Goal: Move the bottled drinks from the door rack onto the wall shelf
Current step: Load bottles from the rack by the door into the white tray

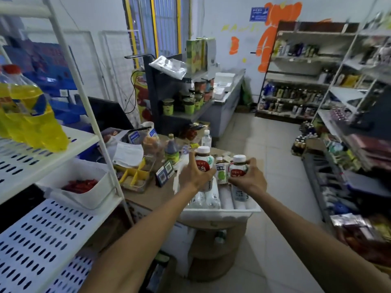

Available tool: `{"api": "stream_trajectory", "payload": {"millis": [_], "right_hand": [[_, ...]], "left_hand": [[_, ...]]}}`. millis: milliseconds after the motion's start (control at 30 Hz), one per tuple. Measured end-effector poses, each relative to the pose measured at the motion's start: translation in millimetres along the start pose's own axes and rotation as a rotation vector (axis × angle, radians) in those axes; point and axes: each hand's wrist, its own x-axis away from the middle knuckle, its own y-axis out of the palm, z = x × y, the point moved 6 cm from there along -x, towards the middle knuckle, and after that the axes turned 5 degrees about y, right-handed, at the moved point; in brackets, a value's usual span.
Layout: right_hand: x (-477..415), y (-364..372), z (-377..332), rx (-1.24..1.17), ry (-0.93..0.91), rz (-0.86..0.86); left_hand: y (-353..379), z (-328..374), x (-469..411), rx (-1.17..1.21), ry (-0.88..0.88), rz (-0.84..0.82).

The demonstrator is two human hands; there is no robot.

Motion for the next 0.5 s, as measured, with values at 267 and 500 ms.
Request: {"api": "stream_trajectory", "payload": {"millis": [267, 500], "right_hand": [[-71, 19, 56, 0.064, 0.124, -0.051], [-96, 56, 98, 0.104, 0.152, -0.204]], "left_hand": [[75, -22, -57, -0.050, -0.074, -0.109], [146, -39, -75, -0.159, -0.171, -0.254]]}}
